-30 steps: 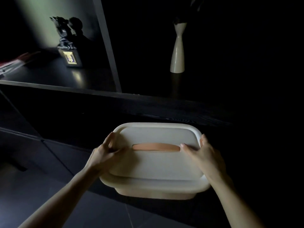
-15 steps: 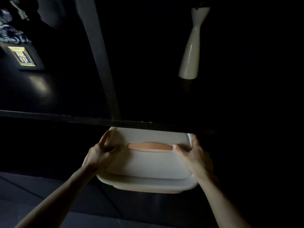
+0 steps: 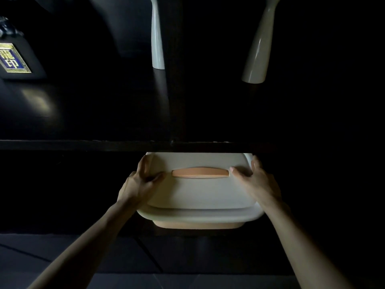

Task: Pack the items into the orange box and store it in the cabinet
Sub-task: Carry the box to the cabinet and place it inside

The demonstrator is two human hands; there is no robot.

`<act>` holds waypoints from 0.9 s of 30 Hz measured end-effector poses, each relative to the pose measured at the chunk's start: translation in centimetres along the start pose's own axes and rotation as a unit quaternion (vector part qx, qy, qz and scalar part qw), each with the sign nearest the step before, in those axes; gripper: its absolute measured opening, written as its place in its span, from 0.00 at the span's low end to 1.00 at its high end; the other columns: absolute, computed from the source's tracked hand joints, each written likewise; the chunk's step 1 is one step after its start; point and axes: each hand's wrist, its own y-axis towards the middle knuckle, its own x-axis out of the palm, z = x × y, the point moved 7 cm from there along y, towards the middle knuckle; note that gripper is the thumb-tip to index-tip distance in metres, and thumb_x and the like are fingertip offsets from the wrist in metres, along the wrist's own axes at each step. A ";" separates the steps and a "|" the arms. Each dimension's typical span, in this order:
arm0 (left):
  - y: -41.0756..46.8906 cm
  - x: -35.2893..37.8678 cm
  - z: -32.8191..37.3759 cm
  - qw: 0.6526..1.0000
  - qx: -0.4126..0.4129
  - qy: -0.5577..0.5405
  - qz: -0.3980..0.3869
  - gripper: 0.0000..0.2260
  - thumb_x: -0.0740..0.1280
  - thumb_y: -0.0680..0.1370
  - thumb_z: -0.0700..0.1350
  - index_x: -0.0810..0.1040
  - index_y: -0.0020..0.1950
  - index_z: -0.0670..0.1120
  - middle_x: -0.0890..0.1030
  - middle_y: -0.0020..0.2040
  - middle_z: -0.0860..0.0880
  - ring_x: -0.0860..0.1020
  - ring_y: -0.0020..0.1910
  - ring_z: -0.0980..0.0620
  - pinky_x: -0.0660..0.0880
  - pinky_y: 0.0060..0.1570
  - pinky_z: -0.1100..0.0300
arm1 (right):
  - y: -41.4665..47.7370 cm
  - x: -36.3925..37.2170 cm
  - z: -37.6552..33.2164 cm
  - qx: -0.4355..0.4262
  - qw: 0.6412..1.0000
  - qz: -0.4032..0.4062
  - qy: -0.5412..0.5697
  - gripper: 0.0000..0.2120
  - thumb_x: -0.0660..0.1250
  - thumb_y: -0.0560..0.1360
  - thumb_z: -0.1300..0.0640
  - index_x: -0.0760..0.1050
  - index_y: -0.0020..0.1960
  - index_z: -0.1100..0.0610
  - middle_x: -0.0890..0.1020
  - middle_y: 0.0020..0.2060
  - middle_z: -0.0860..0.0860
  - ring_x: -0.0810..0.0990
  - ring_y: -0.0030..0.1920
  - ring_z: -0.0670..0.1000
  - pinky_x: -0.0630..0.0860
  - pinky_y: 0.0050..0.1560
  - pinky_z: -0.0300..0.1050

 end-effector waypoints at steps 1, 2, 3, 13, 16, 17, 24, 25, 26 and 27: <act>0.0 0.0 0.1 1.000 0.006 0.006 0.002 0.34 0.64 0.73 0.60 0.55 0.74 0.50 0.69 0.67 0.39 0.70 0.63 0.38 0.69 0.59 0.47 | 0.0 0.0 0.0 0.002 1.000 0.001 0.000 0.44 0.60 0.65 0.27 0.54 0.73 0.47 0.76 0.62 0.56 0.76 0.58 0.61 0.74 0.51 0.49; -0.1 0.0 0.3 1.000 0.014 0.007 -0.004 0.34 0.64 0.73 0.60 0.54 0.74 0.51 0.69 0.67 0.39 0.70 0.62 0.38 0.69 0.59 0.47 | 0.0 0.1 0.1 0.005 1.000 0.001 -0.002 0.44 0.60 0.64 0.27 0.53 0.73 0.46 0.76 0.62 0.56 0.76 0.58 0.61 0.74 0.50 0.49; -0.1 0.1 0.3 1.000 0.022 0.010 -0.006 0.35 0.63 0.73 0.60 0.53 0.75 0.52 0.69 0.66 0.38 0.71 0.62 0.37 0.70 0.58 0.46 | -0.1 0.2 0.0 0.010 1.000 0.000 -0.004 0.44 0.59 0.64 0.26 0.53 0.74 0.46 0.75 0.62 0.56 0.76 0.58 0.61 0.74 0.50 0.49; 0.0 0.6 -0.6 0.997 0.043 0.052 -0.037 0.39 0.59 0.70 0.69 0.45 0.74 0.57 0.66 0.68 0.40 0.71 0.61 0.37 0.70 0.57 0.45 | -2.1 -0.5 -0.2 0.027 0.996 -0.020 -0.077 0.44 0.57 0.66 0.27 0.45 0.74 0.43 0.65 0.69 0.59 0.68 0.66 0.62 0.71 0.56 0.54; -0.6 0.6 -1.2 0.997 0.047 0.048 -0.029 0.38 0.58 0.70 0.70 0.44 0.73 0.59 0.65 0.66 0.41 0.73 0.57 0.36 0.72 0.51 0.47 | -4.2 -0.7 -0.1 0.005 0.996 -0.016 -0.093 0.45 0.57 0.65 0.27 0.42 0.74 0.41 0.60 0.71 0.59 0.65 0.67 0.62 0.70 0.57 0.56; -0.8 0.6 -1.3 0.997 0.052 0.046 -0.023 0.37 0.58 0.70 0.69 0.44 0.72 0.61 0.66 0.65 0.41 0.74 0.55 0.36 0.73 0.49 0.47 | -4.8 -0.7 -0.1 0.002 0.996 -0.010 -0.084 0.45 0.59 0.65 0.27 0.40 0.73 0.40 0.59 0.71 0.59 0.65 0.68 0.62 0.70 0.57 0.56; -2.2 0.4 -1.9 0.995 0.088 0.054 -0.012 0.36 0.57 0.71 0.69 0.41 0.72 0.63 0.65 0.67 0.43 0.72 0.58 0.38 0.73 0.50 0.46 | -7.0 -1.0 -0.4 -0.011 0.997 0.028 -0.070 0.46 0.62 0.66 0.30 0.37 0.72 0.38 0.58 0.70 0.59 0.66 0.66 0.63 0.73 0.53 0.55; -2.4 0.4 -2.0 0.994 0.092 0.059 -0.012 0.36 0.57 0.71 0.68 0.42 0.72 0.63 0.64 0.67 0.42 0.72 0.58 0.38 0.73 0.49 0.47 | -7.2 -1.1 -0.5 -0.013 0.997 0.029 -0.072 0.46 0.62 0.66 0.30 0.37 0.72 0.38 0.58 0.71 0.59 0.65 0.67 0.63 0.72 0.54 0.56; -2.7 0.5 -2.1 0.993 0.098 0.069 -0.015 0.35 0.57 0.72 0.67 0.42 0.73 0.63 0.64 0.67 0.42 0.72 0.57 0.38 0.73 0.49 0.48 | -7.3 -1.2 -0.6 -0.015 0.997 0.029 -0.073 0.46 0.62 0.66 0.30 0.37 0.72 0.39 0.58 0.71 0.58 0.64 0.67 0.63 0.71 0.55 0.56; -2.9 0.5 -2.1 0.992 0.104 0.076 -0.015 0.35 0.57 0.72 0.67 0.43 0.73 0.63 0.64 0.66 0.42 0.72 0.57 0.37 0.73 0.49 0.48 | -7.5 -1.2 -0.7 -0.016 0.997 0.030 -0.075 0.45 0.62 0.67 0.31 0.38 0.73 0.40 0.57 0.71 0.59 0.63 0.68 0.62 0.70 0.57 0.56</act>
